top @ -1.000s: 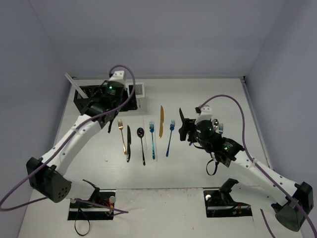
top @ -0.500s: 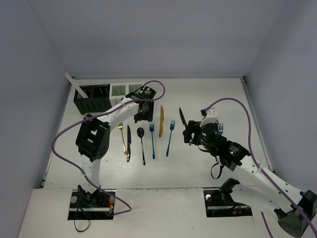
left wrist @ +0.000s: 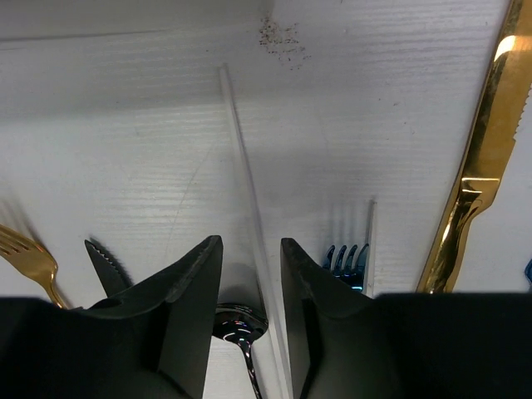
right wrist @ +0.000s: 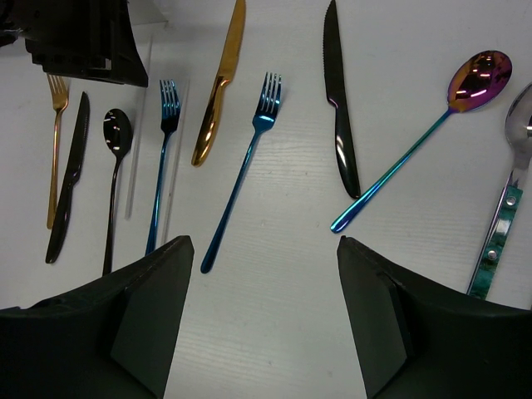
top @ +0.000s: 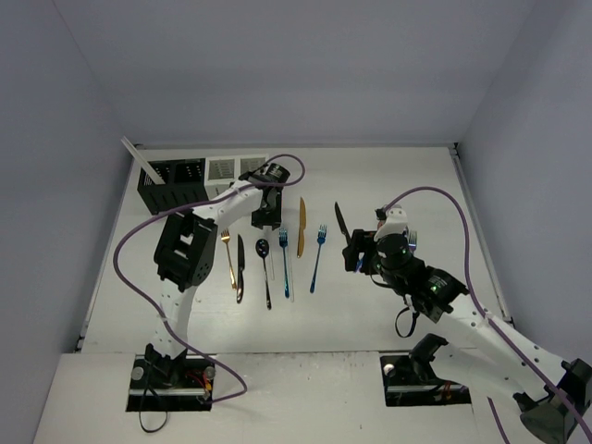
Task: Sort the eating utensils into containers
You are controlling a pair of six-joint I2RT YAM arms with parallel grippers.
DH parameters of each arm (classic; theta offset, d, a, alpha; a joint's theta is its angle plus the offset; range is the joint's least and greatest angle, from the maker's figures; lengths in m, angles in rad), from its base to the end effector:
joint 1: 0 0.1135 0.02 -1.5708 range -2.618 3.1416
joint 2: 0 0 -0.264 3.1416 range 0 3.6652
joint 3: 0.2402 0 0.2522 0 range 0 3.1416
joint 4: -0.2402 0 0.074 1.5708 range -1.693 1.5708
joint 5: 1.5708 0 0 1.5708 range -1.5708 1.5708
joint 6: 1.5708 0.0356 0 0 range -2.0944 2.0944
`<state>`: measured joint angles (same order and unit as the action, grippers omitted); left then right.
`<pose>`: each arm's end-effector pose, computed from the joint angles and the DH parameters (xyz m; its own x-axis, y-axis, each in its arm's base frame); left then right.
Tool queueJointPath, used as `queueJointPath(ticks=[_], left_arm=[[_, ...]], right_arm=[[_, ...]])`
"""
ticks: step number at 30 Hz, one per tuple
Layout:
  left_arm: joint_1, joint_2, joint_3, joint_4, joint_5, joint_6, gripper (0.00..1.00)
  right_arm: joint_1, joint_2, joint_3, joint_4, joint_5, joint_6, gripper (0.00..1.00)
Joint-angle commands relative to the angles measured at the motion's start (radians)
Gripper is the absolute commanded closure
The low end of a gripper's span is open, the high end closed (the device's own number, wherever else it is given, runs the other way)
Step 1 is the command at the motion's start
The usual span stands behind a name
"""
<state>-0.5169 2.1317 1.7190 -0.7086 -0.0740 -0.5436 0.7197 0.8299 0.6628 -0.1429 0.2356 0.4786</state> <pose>0.3981 -0.2233 0.1951 -0.9106 -0.0757 -0.4063 -0.0071 0.9858 -0.1678 0.1535 0.1235 0.2936 -0.4218 0.2258 -0.8781 -0.3149 0.8717 0.3754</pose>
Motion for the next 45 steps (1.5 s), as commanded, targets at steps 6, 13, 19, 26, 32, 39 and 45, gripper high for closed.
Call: queueJointPath(ticks=[6,13,19,26,32,39,45], left_arm=[[0.008,0.049,0.038,-0.027,0.06,-0.036,0.75],[0.001,0.04,0.015,-0.024,0.027,-0.061,0.76],[-0.021,-0.077,0.031,-0.02,-0.078,-0.029,0.74],[-0.041,-0.237,0.09,-0.02,-0.194,0.02,0.62],[-0.07,-0.337,0.024,0.017,-0.235,-0.003,0.6],[-0.115,-0.421,-0.286,0.299,-0.306,-0.083,0.6],[-0.118,-0.381,-0.371,0.406,-0.344,-0.121,0.6]], right_arm=[[-0.005,0.005,0.003,0.032,0.027,0.009,0.32],[-0.005,-0.002,-0.001,0.032,0.028,0.011,0.32],[-0.005,-0.002,-0.008,0.032,0.024,0.011,0.33],[-0.005,-0.016,-0.003,0.033,0.018,0.008,0.32],[-0.003,-0.02,0.001,0.032,0.014,0.009,0.32],[-0.003,-0.035,-0.006,0.032,0.007,0.015,0.32],[-0.003,-0.055,-0.014,0.032,-0.004,0.017,0.33]])
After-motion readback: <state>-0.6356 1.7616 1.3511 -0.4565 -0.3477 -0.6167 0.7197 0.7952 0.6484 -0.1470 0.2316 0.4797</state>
